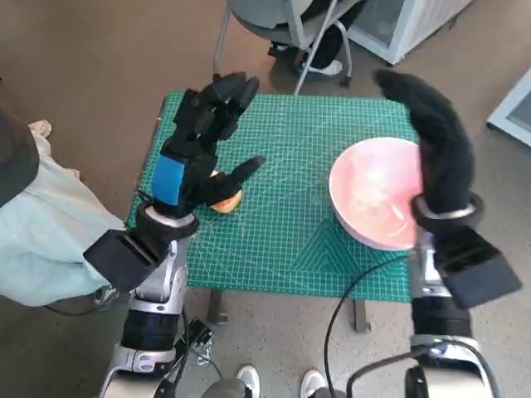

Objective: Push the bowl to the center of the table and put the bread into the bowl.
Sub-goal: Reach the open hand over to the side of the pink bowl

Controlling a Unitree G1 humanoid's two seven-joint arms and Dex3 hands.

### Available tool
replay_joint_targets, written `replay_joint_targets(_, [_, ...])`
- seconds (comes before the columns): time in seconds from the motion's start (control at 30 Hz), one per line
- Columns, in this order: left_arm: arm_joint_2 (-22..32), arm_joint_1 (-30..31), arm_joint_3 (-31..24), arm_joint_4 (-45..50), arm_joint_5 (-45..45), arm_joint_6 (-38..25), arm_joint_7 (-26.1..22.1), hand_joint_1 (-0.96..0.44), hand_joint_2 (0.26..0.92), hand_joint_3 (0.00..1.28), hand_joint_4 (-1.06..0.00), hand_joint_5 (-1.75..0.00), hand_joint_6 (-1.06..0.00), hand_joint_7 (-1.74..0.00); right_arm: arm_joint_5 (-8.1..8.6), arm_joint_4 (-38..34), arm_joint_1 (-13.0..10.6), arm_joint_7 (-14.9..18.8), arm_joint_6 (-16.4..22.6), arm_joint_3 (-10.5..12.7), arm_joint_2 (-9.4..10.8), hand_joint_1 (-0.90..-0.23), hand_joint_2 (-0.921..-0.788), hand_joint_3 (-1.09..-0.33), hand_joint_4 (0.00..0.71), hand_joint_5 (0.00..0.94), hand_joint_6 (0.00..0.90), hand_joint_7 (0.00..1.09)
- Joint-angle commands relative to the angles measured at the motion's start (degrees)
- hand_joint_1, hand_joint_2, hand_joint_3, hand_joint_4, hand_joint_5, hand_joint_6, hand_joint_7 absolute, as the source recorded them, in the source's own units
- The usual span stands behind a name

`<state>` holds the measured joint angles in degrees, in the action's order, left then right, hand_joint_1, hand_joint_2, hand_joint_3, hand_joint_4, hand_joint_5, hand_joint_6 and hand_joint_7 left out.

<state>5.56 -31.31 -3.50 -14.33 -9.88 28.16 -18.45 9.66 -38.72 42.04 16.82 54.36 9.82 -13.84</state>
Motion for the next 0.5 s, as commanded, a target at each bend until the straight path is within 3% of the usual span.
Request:
replay_joint_targets(0.03, [0.11, -0.33, -0.41, 0.11, -0.89, 0.73, -0.22, -0.37, 0.921, 0.24, -0.36, -0.02, -0.09, -0.7, 1.25, -4.28, -0.97, -1.49, 1.22, 3.63, -2.61, -0.575, -0.921, -0.822, 0.301, 0.0, 0.001, 0.81])
replay_joint_targets(0.13, [0.16, -0.12, -0.62, -0.13, -0.98, 0.97, -0.27, -0.37, 0.921, 0.24, -0.36, -0.02, -0.09, -0.69, -0.53, -8.29, -0.94, -5.23, 2.07, 6.06, -4.25, -0.566, -0.921, -0.836, 0.293, 0.0, 0.0, 0.81])
replay_joint_targets(0.3, [0.19, -0.06, -0.85, -0.69, -0.92, 1.31, -0.36, -0.38, 0.921, 0.23, -0.36, -0.02, -0.08, -0.69, -2.58, -15.26, -0.71, -9.68, 2.69, 8.23, -6.63, -0.548, -0.921, -0.863, 0.254, 0.01, -0.001, 0.78])
replay_joint_targets(0.37, [0.18, -0.07, -0.88, -0.86, -0.81, 1.42, -0.34, -0.38, 0.921, 0.23, -0.35, -0.02, -0.08, -0.68, -3.3, -17.9, -0.59, -11.22, 2.73, 8.59, -7.46, -0.535, -0.921, -0.874, 0.243, 0.01, -0.001, 0.77])
replay_joint_targets(0.5, [0.16, -0.05, -0.83, -1.16, -0.29, 1.66, -0.08, -0.39, 0.921, 0.23, -0.35, -0.01, -0.07, -0.67, -6.54, -23.78, -0.8, -16.96, 1.64, 8.48, -9.13, -0.523, -0.921, -0.9, 0.246, 0.018, -0.001, 0.78])
